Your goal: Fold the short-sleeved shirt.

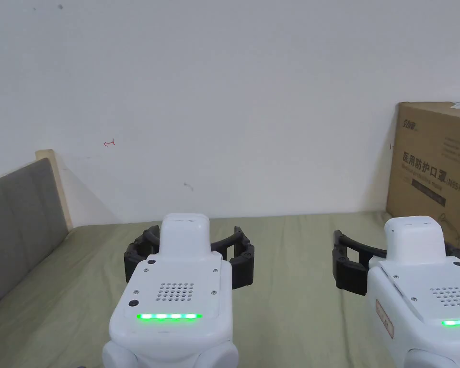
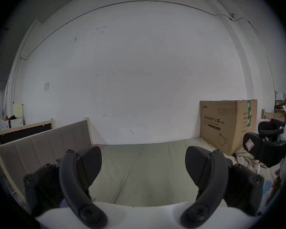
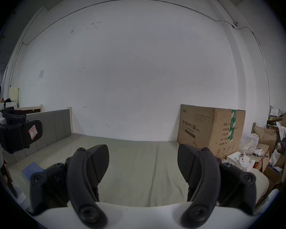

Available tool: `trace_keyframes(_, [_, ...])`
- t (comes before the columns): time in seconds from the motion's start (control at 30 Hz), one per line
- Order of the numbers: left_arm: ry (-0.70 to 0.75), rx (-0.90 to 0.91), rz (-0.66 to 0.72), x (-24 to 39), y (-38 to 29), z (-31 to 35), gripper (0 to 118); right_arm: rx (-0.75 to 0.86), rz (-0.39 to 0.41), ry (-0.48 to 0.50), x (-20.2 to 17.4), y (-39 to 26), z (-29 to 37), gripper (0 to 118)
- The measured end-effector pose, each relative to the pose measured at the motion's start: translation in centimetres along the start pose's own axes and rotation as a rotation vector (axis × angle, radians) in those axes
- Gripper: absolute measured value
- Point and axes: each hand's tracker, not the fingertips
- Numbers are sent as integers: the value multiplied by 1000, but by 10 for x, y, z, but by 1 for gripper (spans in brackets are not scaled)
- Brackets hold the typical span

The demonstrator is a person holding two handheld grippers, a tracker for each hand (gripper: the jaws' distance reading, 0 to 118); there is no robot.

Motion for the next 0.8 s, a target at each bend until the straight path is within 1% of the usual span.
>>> trace_keyframes(0.13, [-1, -13, -13, 0, -2, 3, 105, -7, -12, -7, 0, -2, -3, 92])
trace_keyframes(0.23, [33, -17, -56, 3, -5, 4, 105, -18, -22, -6, -1, -4, -3, 92])
trace_keyframes(0.4, [-11, -30, 5, -3, -4, 8, 105, -33, -16, 1, -6, -7, -3, 92])
trace_keyframes(0.63, [39, -59, 32, -3, -5, 8, 105, -45, -9, 1, -8, -8, 0, 92])
trace_keyframes(0.8, [36, -69, 67, -6, -6, 5, 105, -52, -5, 4, -9, -9, 1, 92])
